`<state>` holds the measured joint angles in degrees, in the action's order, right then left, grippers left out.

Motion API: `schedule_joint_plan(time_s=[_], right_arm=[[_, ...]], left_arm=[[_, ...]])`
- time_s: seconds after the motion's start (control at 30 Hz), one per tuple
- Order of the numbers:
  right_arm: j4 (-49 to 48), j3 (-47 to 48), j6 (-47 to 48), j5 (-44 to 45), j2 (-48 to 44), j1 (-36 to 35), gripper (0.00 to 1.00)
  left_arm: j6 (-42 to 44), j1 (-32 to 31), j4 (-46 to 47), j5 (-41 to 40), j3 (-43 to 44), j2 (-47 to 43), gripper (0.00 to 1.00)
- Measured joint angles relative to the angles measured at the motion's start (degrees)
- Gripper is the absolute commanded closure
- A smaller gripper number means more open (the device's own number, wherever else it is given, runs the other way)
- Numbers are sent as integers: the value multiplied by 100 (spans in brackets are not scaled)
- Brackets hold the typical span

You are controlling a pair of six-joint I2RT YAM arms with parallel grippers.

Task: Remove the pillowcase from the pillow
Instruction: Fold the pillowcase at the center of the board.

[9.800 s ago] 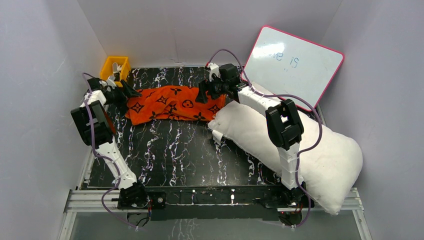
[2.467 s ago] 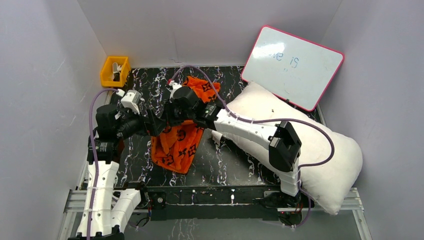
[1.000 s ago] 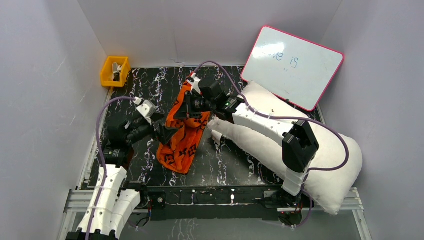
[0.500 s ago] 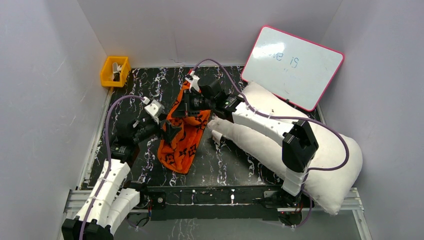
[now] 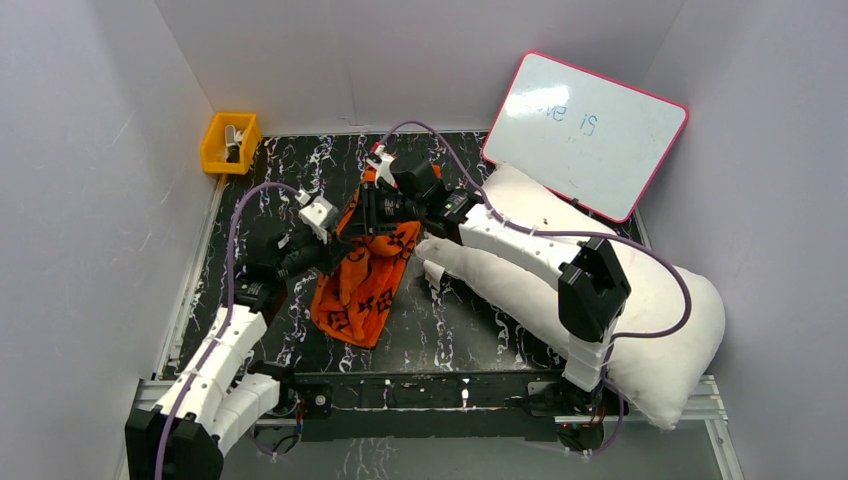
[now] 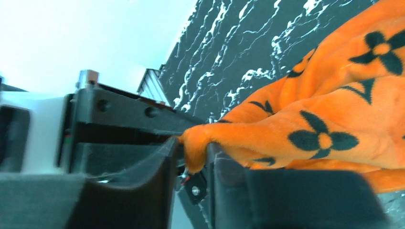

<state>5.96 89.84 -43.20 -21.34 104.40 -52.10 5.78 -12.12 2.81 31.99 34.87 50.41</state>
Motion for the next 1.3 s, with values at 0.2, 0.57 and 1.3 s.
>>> schedule_joint_plan(time_s=[0.2, 0.57, 1.3], right_arm=[[-151, -319, 74, 74, -365, 313, 24], [-317, -2887, 216, 1294, -2662, -190, 25], [-1394, -2562, -1051, 1220, 181, -1517, 31]], left_arm=[[2, -4, -739, -804, 20, -258, 100], [-767, 0, -1768, -2710, 540, -616, 100], [-1239, 0, -2323, -3298, 540, -863, 100]])
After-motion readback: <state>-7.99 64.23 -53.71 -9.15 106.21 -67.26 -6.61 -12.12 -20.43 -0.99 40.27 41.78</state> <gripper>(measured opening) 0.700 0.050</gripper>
